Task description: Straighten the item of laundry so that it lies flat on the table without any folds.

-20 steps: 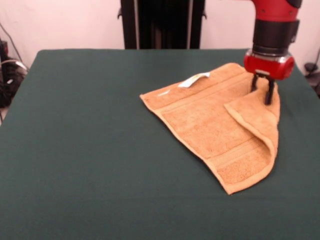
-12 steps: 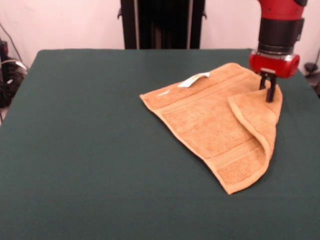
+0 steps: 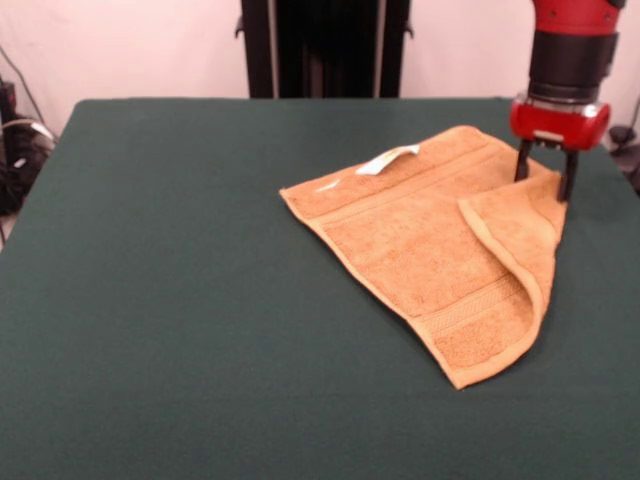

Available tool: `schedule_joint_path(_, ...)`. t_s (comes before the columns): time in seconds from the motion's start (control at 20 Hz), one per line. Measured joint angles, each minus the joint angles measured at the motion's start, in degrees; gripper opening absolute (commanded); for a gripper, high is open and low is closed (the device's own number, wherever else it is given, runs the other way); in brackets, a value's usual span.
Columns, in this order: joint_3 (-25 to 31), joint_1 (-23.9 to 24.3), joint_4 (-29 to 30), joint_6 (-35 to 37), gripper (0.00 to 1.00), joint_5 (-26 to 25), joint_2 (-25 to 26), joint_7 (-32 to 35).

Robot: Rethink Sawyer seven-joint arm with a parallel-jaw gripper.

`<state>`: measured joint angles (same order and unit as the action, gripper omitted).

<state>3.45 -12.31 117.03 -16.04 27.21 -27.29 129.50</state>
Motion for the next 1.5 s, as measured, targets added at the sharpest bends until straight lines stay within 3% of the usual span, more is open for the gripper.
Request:
schedule_joint_path(0.45,-0.01,-1.15,-0.61,0.00,1.00,-0.01,0.52,0.00)
schedule_joint_path(0.5,-0.01,-1.21,-0.69,0.00,0.00,-0.01,0.60,0.00)
schedule_joint_path(1.5,-0.53,-1.31,-1.85,0.41,0.00,-2.83,0.81,0.00)
